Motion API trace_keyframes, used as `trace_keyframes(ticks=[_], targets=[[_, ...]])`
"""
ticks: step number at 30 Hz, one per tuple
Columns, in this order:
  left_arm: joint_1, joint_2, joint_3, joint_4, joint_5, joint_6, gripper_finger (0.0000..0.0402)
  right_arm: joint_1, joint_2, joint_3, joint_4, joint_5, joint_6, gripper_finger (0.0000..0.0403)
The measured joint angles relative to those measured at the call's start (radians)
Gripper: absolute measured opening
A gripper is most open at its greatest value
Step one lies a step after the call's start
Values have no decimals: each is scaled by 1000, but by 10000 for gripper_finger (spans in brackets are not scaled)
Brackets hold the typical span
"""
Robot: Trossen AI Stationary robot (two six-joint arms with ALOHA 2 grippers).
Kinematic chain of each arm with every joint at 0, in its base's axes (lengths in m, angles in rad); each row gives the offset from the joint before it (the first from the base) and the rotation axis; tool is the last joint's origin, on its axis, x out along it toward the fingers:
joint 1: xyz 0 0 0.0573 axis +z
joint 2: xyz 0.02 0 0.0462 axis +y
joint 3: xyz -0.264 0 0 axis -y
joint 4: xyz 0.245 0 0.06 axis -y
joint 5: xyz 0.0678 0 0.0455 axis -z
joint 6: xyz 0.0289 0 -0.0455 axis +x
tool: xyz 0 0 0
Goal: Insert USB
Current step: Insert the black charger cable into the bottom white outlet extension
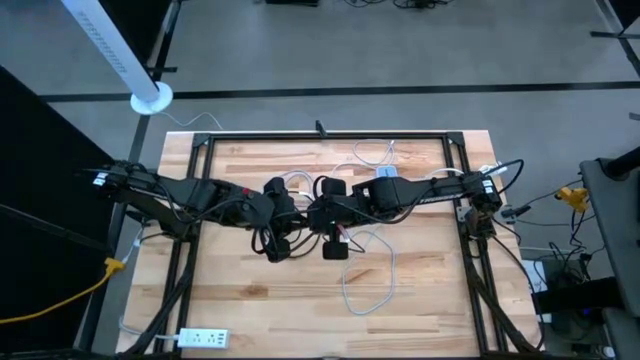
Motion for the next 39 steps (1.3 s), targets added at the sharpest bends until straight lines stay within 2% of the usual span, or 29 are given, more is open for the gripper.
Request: trace_keyframes(ticks=[5, 11, 25, 29, 39], targets=[[0, -3, 0, 0, 0, 0, 37, 0, 0, 0, 0, 0, 0, 0], [0, -15, 13, -3, -4, 3, 4, 0, -1, 0, 8, 0, 1, 0], [-1, -19, 15, -23, -49, 0, 1, 0, -3, 0, 4, 2, -4, 3], [-1, -21, 14, -23, -56, 0, 0, 0, -11, -2, -8, -1, -6, 31], [-1, -79, 14, -21, -127, 0, 0, 0, -86, -2, -4, -1, 19, 146]])
